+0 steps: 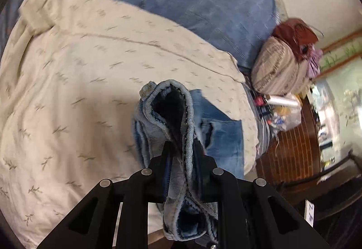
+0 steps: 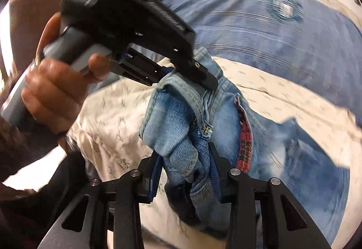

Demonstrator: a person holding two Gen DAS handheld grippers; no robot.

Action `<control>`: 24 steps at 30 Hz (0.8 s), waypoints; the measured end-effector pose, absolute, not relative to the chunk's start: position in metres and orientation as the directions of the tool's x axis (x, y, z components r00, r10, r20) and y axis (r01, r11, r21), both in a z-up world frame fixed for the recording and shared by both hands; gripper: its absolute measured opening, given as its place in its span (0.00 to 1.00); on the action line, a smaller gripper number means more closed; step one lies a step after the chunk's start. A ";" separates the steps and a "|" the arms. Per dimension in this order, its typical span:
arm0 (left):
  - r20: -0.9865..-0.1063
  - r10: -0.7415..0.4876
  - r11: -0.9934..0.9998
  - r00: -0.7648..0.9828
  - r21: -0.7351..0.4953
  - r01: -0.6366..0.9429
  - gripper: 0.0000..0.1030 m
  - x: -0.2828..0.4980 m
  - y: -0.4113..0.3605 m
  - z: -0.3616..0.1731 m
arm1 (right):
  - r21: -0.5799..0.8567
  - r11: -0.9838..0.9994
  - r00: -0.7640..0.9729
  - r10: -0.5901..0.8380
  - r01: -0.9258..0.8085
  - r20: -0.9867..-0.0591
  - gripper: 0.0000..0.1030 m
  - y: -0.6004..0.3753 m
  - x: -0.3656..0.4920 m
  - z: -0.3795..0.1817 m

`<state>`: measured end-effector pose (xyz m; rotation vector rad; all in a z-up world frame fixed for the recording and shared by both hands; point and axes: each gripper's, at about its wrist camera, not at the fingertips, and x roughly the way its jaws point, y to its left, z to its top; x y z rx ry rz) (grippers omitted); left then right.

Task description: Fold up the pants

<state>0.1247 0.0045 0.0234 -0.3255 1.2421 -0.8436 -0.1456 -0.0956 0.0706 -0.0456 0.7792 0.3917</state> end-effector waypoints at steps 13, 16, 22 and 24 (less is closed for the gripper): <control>-0.884 -0.467 0.645 0.000 -0.341 0.684 0.28 0.069 -0.236 0.006 | 0.707 0.680 0.640 0.459 0.194 -0.617 0.55 -0.293 -0.178 0.002; -0.931 -0.363 0.649 0.042 -0.220 0.728 0.28 0.056 -0.276 -0.004 | 0.746 0.617 0.645 0.467 0.252 -0.604 0.58 -0.314 -0.184 -0.013; -0.891 -0.445 0.491 0.084 -0.164 0.856 0.35 0.037 -0.274 0.066 | 0.823 0.526 0.699 0.506 0.214 -0.505 0.75 -0.336 -0.202 -0.016; -0.864 -0.483 0.447 0.138 -0.108 0.888 0.73 0.040 -0.263 0.089 | 0.855 0.482 0.720 0.525 0.189 -0.455 0.77 -0.343 -0.206 -0.018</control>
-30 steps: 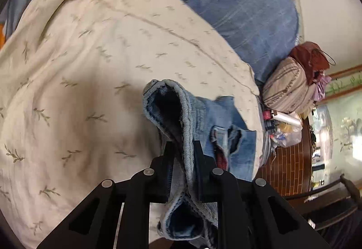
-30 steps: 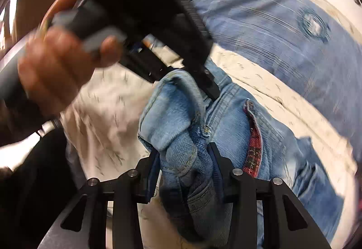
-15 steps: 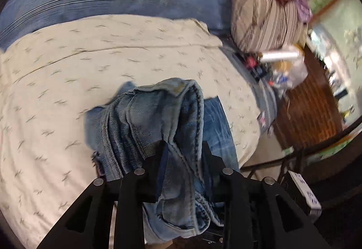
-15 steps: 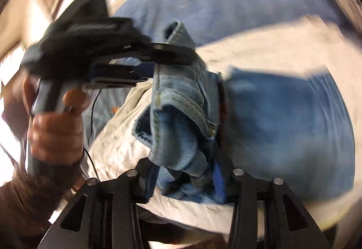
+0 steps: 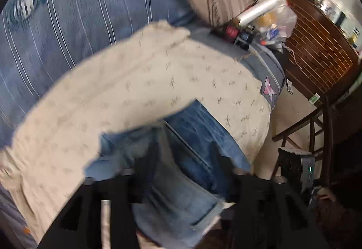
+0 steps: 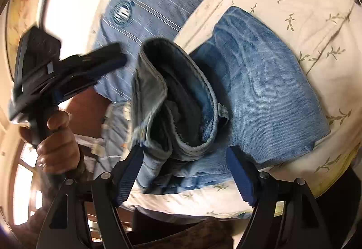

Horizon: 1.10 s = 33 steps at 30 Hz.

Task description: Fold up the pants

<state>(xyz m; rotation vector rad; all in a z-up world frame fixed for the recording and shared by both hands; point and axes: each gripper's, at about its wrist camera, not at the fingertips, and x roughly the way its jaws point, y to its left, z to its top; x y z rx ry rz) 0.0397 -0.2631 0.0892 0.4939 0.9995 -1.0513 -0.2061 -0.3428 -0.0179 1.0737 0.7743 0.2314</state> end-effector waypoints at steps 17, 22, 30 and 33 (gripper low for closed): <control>-0.906 -0.412 0.334 0.094 -0.054 0.941 0.39 0.072 -0.267 0.026 | 0.903 0.395 0.718 0.579 0.168 -0.387 0.30 -0.333 -0.184 -0.014; -0.913 -0.390 0.355 0.117 -0.032 0.934 0.42 0.067 -0.290 0.002 | 0.871 0.427 0.724 0.517 0.244 -0.456 0.30 -0.344 -0.196 -0.024; -0.921 -0.340 0.374 0.187 0.050 0.926 0.52 0.056 -0.300 -0.011 | 0.889 0.362 0.719 0.534 0.280 -0.444 0.66 -0.345 -0.201 -0.042; -0.902 -0.398 0.363 0.165 0.010 0.932 0.72 0.062 -0.291 0.015 | 0.904 0.353 0.744 0.531 0.241 -0.406 0.79 -0.344 -0.200 -0.038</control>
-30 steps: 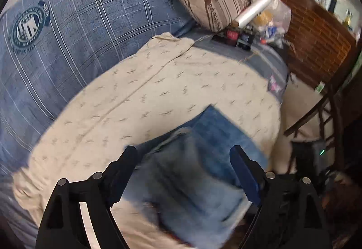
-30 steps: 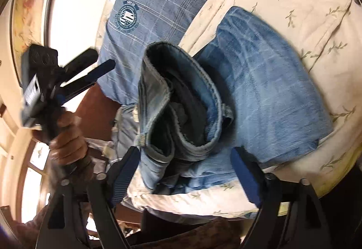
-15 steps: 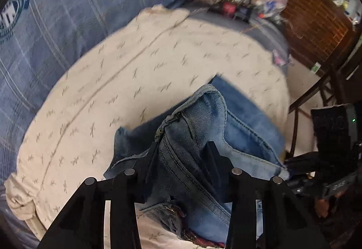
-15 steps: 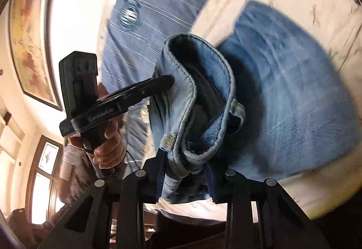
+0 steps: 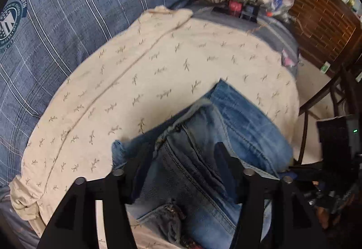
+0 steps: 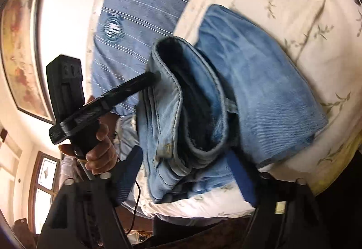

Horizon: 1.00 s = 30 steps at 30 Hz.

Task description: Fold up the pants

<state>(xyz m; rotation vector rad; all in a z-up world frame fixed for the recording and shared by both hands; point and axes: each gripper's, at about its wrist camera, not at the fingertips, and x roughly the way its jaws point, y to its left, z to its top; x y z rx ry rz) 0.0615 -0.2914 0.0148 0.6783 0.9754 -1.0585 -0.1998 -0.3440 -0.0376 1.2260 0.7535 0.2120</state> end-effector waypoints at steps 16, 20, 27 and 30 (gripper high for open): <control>-0.893 -0.405 0.389 0.195 0.025 0.921 0.41 0.030 -0.324 0.010 | 0.888 0.403 0.816 0.423 0.220 -0.394 0.29 -0.384 -0.224 -0.023; -0.883 -0.329 0.427 0.336 0.178 0.886 0.50 0.019 -0.338 -0.037 | 0.889 0.318 0.779 0.440 0.331 -0.447 0.30 -0.390 -0.229 -0.067; -0.860 -0.334 0.525 0.387 0.171 0.834 0.51 0.010 -0.322 -0.003 | 0.864 0.396 0.800 0.381 0.312 -0.463 0.59 -0.403 -0.232 -0.039; -0.829 -0.334 0.590 0.449 0.187 0.785 0.51 0.009 -0.304 0.016 | 0.847 0.418 0.816 0.327 0.328 -0.477 0.62 -0.408 -0.239 -0.031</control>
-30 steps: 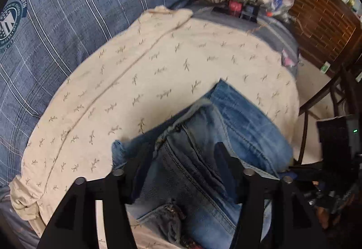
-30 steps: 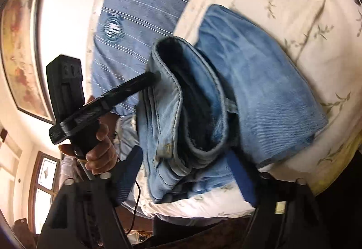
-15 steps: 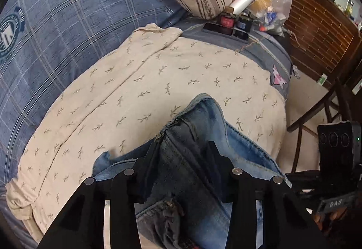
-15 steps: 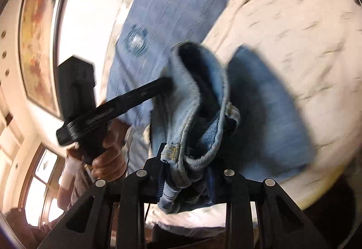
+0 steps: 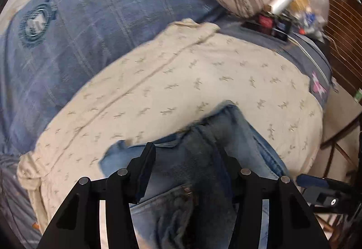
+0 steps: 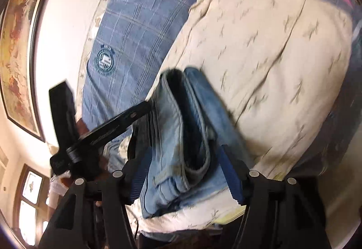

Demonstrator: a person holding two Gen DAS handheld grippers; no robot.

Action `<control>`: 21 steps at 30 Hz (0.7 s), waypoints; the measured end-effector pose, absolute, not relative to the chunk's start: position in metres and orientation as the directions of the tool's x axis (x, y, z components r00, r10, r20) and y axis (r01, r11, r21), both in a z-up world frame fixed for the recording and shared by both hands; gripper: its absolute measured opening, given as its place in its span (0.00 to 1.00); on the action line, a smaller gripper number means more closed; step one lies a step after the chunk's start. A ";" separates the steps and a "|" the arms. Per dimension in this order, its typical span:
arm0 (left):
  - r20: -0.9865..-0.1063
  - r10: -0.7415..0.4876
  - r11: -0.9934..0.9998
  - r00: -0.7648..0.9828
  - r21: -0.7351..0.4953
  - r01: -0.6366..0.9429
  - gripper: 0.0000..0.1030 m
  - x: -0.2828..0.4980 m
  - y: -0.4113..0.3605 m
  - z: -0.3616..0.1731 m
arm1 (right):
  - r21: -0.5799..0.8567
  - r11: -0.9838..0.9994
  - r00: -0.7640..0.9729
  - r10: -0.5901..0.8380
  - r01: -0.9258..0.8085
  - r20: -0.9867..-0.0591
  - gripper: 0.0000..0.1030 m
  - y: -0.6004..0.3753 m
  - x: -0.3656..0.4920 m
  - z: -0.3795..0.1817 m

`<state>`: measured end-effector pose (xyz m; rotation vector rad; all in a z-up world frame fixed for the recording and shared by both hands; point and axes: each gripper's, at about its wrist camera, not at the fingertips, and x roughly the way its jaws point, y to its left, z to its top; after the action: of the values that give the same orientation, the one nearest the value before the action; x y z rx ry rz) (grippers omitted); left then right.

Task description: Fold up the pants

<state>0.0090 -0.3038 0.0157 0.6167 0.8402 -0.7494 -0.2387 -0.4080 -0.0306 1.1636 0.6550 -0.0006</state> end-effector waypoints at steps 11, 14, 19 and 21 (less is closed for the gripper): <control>-0.808 -0.314 0.706 0.498 0.152 0.692 0.51 0.010 -0.249 0.039 | 0.795 0.517 0.796 0.311 0.317 -0.519 0.71 -0.405 -0.180 -0.001; -0.815 -0.299 0.732 0.497 0.138 0.667 0.51 0.020 -0.236 0.038 | 0.763 0.563 0.784 0.297 0.318 -0.546 0.72 -0.404 -0.163 0.002; -0.888 -0.350 0.824 0.299 -0.140 0.550 0.52 0.065 -0.197 0.014 | 0.721 0.598 0.763 0.266 0.350 -0.590 0.77 -0.407 -0.139 -0.003; -0.894 -0.412 0.835 0.177 -0.293 0.466 0.51 0.079 -0.182 -0.006 | 0.709 0.613 0.750 0.270 0.350 -0.604 0.77 -0.405 -0.128 -0.008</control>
<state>0.0790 -0.1818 -0.0058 0.0508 1.2471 -0.6216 -0.1282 -0.4054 -0.0078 0.9337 0.7495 -0.0517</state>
